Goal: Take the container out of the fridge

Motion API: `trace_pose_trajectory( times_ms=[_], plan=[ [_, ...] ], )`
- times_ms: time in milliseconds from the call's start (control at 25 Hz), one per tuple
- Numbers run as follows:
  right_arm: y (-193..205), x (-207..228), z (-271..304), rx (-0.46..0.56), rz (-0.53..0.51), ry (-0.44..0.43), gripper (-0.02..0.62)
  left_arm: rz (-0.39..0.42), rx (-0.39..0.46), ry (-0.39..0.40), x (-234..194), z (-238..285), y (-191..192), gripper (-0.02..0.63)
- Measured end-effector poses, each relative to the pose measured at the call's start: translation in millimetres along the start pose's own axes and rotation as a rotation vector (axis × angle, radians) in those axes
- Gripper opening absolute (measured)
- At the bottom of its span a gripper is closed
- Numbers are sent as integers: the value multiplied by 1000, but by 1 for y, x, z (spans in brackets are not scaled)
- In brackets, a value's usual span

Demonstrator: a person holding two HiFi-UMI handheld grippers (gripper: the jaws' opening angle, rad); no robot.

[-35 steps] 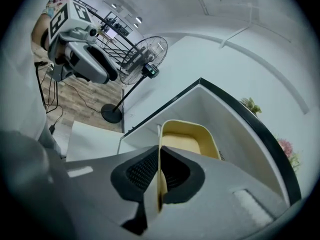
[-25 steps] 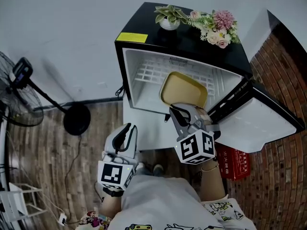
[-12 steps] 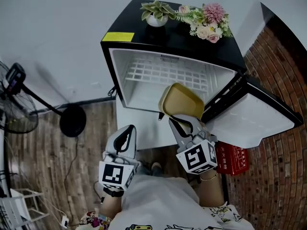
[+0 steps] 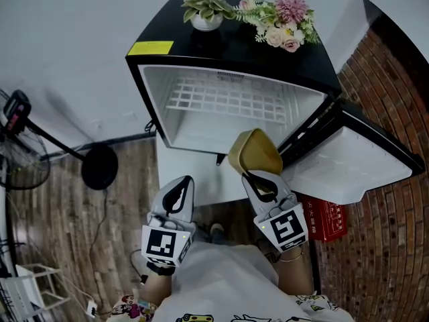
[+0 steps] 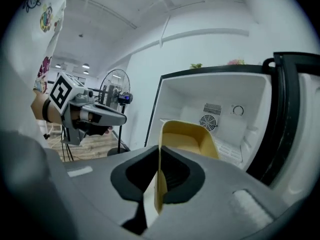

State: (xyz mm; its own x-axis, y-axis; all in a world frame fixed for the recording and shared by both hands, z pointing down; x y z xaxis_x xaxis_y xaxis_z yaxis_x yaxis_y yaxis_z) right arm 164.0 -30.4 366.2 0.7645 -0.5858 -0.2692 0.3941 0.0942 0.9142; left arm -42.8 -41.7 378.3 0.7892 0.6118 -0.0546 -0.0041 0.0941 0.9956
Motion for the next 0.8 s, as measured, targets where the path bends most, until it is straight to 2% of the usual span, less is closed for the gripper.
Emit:
trace_pose_trajectory(
  times_ms=[360,800],
  plan=[
    [27,8,-15,50,196,10,15,-8,-17,14,12,9,10,-2],
    [46,16,-21,66,240,34,14,-11,-14,10,17,12,21,-3]
  ],
)
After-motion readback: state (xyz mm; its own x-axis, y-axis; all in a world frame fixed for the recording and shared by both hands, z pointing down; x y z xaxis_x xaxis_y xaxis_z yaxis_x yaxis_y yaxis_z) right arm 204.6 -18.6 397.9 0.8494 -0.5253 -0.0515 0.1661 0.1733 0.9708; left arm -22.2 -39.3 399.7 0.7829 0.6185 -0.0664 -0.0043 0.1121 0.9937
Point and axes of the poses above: the fingertips, and each gripper's own axes: z forward along the fingers, x to its right, y out of its underside, the point moved 8 cm from there along -z, backward along the fingers
